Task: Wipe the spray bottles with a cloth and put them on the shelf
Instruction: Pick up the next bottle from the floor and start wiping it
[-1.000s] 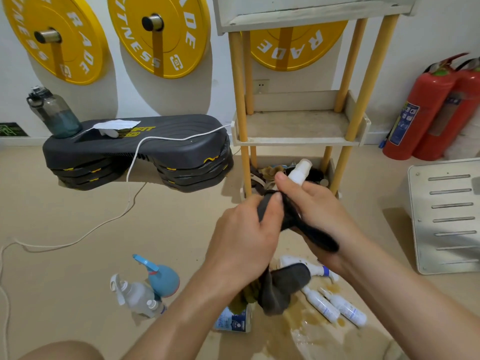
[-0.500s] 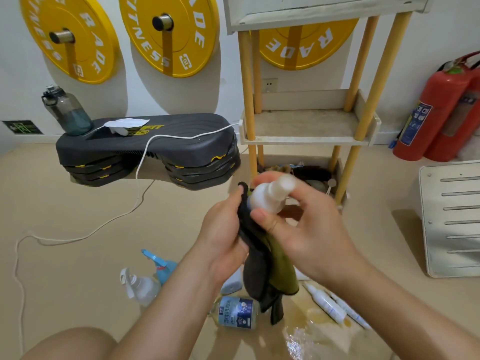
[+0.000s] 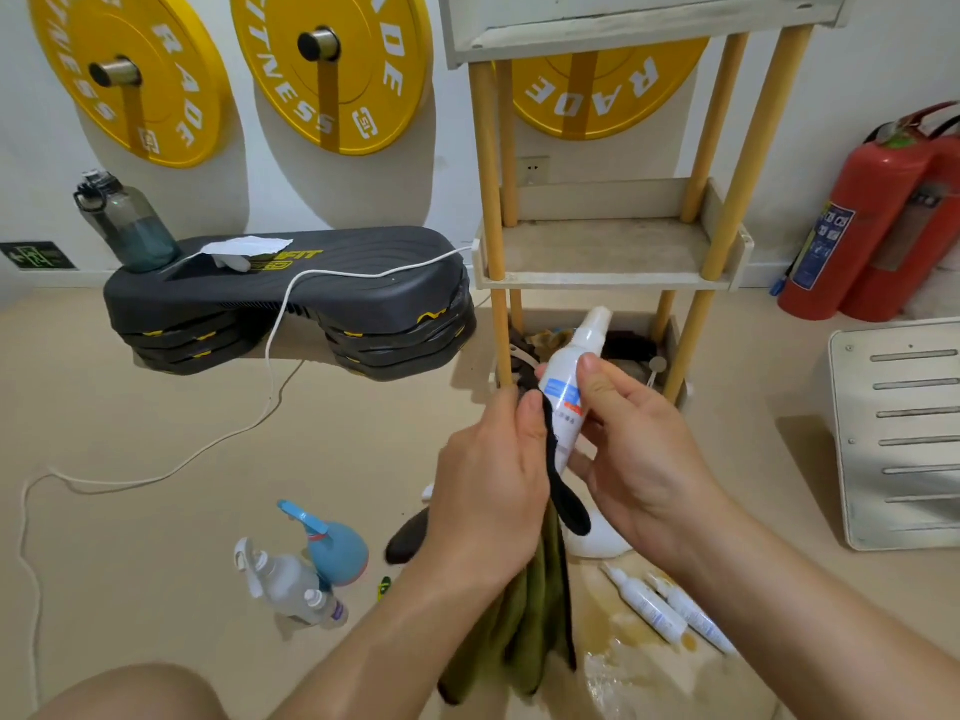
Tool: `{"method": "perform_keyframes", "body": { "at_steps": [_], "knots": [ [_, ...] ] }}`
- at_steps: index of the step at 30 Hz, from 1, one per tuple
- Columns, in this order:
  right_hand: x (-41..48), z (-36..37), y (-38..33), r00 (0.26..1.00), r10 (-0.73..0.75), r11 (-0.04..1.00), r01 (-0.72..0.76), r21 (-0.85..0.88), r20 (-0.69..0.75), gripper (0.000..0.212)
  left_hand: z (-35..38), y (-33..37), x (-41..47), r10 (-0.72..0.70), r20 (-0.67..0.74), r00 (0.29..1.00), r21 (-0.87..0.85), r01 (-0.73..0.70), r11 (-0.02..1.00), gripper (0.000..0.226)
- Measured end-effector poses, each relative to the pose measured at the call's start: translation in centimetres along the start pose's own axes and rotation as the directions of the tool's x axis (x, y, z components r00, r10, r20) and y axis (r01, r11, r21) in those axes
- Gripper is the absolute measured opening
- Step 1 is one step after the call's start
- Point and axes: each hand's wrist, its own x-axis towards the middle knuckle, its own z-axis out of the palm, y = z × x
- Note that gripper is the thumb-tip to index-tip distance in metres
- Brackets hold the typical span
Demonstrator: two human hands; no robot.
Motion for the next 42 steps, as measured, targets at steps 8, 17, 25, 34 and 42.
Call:
{"method": "perform_keyframes", "body": {
  "at_steps": [8,17,25,34,42],
  "knots": [
    [-1.2,1.1,3.1,0.980,-0.117,0.917,0.169,-0.361,0.163,0.034,-0.1,0.0,1.1,-0.235,0.031,0.972,-0.391,0.228,0.892,0.028],
    [-0.4,2.3,3.0,0.884,-0.096,0.525,0.435,-0.732,0.457,0.046,-1.8,-2.4,2.8,-0.352,-0.175,0.920,-0.462,0.238,0.854,0.029],
    [0.4,4.0,5.2,0.871,-0.098,0.549,0.451,-0.703,0.482,0.042,-3.8,-4.5,1.1,-0.443,-0.153,0.883,-0.563,0.290,0.774,0.027],
    [5.5,5.8,5.5,0.975,-0.092,0.673,0.210,-0.709,0.201,0.043,-5.0,-9.5,-3.0,-0.493,0.103,0.864,-0.352,0.496,0.794,0.036],
    [9.2,10.2,13.3,0.946,0.054,0.474,0.256,-0.842,0.319,0.043,-2.3,-15.3,-6.2,-0.660,0.252,0.708,-0.344,0.703,0.622,0.030]
  ]
}}
